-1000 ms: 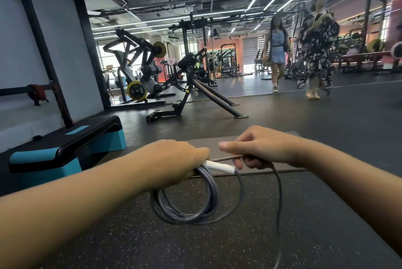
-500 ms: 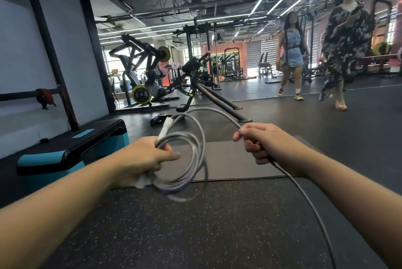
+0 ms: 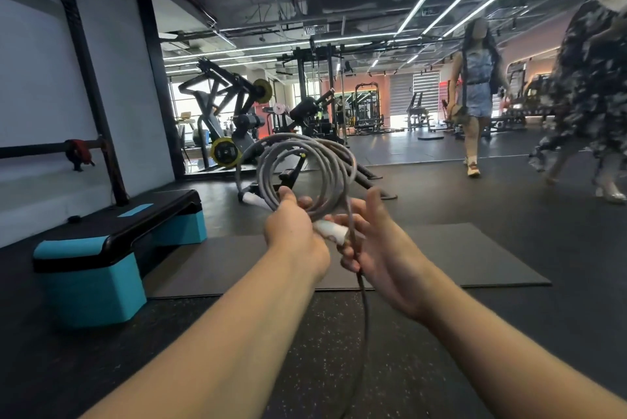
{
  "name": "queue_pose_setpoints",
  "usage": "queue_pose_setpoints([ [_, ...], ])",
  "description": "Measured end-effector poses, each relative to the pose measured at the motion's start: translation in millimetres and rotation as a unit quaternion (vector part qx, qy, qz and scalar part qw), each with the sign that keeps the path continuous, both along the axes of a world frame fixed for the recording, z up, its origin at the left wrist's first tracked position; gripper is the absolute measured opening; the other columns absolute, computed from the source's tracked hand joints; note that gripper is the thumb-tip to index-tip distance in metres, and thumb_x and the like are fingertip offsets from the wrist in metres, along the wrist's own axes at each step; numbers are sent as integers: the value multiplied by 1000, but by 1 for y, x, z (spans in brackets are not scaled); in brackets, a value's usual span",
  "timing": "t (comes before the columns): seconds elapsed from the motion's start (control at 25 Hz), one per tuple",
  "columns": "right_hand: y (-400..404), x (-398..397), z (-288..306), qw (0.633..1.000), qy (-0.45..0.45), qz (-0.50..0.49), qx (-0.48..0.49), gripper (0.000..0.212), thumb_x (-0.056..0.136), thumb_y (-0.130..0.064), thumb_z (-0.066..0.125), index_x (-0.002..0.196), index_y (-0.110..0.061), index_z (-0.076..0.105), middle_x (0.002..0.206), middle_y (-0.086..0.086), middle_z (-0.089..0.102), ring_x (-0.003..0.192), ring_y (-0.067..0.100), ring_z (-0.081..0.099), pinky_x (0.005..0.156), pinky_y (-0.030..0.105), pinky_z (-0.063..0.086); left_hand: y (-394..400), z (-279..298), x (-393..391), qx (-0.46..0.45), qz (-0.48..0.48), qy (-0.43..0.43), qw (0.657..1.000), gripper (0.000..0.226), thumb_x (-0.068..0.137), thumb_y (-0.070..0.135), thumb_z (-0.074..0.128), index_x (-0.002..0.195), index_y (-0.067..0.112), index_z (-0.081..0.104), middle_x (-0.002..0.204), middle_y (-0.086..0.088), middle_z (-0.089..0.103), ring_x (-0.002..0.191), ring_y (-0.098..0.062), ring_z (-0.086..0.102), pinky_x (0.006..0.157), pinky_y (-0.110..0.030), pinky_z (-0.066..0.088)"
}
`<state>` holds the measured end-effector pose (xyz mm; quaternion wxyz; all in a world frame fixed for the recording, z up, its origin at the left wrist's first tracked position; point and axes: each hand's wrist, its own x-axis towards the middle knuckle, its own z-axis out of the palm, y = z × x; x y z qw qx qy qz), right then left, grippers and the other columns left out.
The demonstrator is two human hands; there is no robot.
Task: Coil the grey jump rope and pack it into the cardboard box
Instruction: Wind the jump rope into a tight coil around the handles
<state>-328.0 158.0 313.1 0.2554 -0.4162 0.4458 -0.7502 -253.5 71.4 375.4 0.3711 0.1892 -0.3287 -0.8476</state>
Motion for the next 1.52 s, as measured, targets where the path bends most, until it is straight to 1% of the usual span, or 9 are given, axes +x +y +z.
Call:
queue_pose_setpoints([
  [0.32,-16,28,-14,988,-96,-74,-100,38,74,-11,87,109,-7,74,88,8,76,73,15,68,64,27,58,13,-14,-15,70,-88,-12,994,52,103,50,37,88,8,64,70,-14,66,66,-27,60,61,-34,55],
  [0.48,-9,30,-7,989,-120,-20,-80,32,77,-23,80,105,-10,72,73,2,76,59,6,68,59,22,57,9,-15,-4,68,-76,20,995,42,106,33,41,81,7,62,61,-10,70,62,-21,66,55,-31,58],
  [0.76,-23,26,-13,979,-97,-153,-93,18,85,-26,82,92,-11,73,90,17,76,84,27,69,78,40,55,29,-44,-20,5,-176,87,980,54,101,47,46,109,2,74,106,-22,76,106,-21,70,98,-27,51],
  [0.96,2,7,11,965,27,-259,25,32,96,-16,67,65,-9,64,57,4,64,39,2,51,43,14,40,46,-42,23,-110,-61,-193,973,37,98,54,49,111,22,63,104,-8,58,92,-30,51,88,-38,35],
  [1.08,26,0,24,932,252,-183,184,33,97,-15,62,64,-11,65,58,-2,63,41,-2,49,48,12,39,18,-42,44,-487,164,-354,781,98,87,16,71,160,24,6,166,-8,9,149,-30,18,117,-46,23],
  [1.2,27,8,26,871,393,-138,262,12,94,-15,66,83,-17,69,76,0,67,71,7,59,71,31,51,-9,-31,48,-888,250,-227,311,99,77,9,56,161,26,7,170,-5,-2,156,-28,-2,122,-58,11],
  [1.28,25,13,31,804,498,-121,300,29,98,-12,61,126,-12,65,125,12,67,114,14,59,100,26,41,-11,-21,46,-963,166,-170,126,89,75,20,43,160,21,17,169,-8,15,155,-31,8,121,-58,13],
  [1.36,27,18,37,778,535,-101,313,41,98,-10,61,139,-7,56,136,6,59,117,-1,50,89,1,30,-13,-19,42,-972,103,-192,89,93,72,27,45,160,17,16,161,-8,34,150,-31,27,118,-54,27],
  [1.52,26,10,37,819,471,-99,312,32,83,-7,73,68,-27,54,63,-15,51,51,-6,50,54,9,38,-15,-33,42,-950,166,-245,98,67,75,15,51,141,2,48,110,-12,63,84,-28,63,66,-38,52],
])
